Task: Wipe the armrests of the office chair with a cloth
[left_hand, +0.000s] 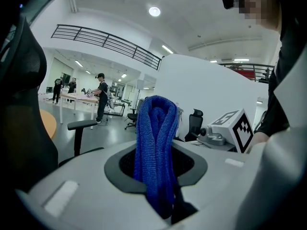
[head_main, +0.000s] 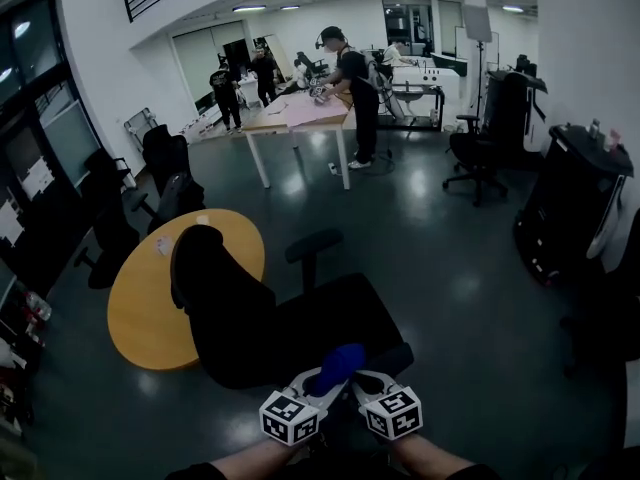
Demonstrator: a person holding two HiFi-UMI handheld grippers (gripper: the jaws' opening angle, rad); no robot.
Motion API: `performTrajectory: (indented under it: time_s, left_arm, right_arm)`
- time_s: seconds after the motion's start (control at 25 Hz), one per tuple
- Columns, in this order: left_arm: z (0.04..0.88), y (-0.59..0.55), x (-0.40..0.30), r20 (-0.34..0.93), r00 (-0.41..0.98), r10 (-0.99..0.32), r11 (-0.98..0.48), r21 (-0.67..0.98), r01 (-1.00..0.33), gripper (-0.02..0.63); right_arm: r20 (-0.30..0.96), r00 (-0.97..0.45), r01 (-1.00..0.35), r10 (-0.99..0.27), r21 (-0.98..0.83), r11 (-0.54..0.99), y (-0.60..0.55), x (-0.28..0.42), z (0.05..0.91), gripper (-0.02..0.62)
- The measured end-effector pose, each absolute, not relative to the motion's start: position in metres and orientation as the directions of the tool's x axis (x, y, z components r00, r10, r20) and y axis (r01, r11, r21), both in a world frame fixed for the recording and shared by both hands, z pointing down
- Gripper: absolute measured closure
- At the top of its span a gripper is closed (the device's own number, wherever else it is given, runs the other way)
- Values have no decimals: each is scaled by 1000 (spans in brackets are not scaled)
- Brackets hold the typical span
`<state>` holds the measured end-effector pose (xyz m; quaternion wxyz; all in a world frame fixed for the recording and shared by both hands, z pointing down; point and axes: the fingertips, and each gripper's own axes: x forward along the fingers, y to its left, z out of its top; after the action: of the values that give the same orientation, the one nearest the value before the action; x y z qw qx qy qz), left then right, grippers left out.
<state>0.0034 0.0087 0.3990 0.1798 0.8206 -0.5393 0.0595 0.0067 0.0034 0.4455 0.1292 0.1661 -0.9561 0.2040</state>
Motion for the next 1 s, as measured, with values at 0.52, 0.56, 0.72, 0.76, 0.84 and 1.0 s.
performTrajectory:
  time_s: [0.52, 0.56, 0.72, 0.76, 0.84, 1.0]
  left_arm:
    - [375, 67, 3, 211, 500, -840, -457, 223, -861, 482]
    - [372, 74, -4, 199, 510, -837, -469, 220, -855, 482]
    - [361, 113, -36, 163, 551, -819, -516, 213, -830, 482]
    - [359, 124, -43, 158, 563, -811, -529, 211, -822, 482]
    - [360, 146, -57, 157, 586, -795, -553, 207, -807, 482]
    - [370, 185, -87, 160, 608, -777, -577, 203, -791, 482]
  right_arm:
    - [325, -889, -418, -324, -283, 863, 58, 7, 419, 592]
    - [325, -883, -430, -338, -271, 861, 65, 1, 417, 592]
    - [320, -867, -464, -382, -237, 853, 103, -27, 405, 592]
    - [321, -863, -471, -391, -231, 851, 114, -34, 403, 592]
    - [325, -853, -488, -408, -224, 844, 135, -47, 402, 592]
    - [336, -834, -521, -438, -218, 825, 177, -67, 408, 592]
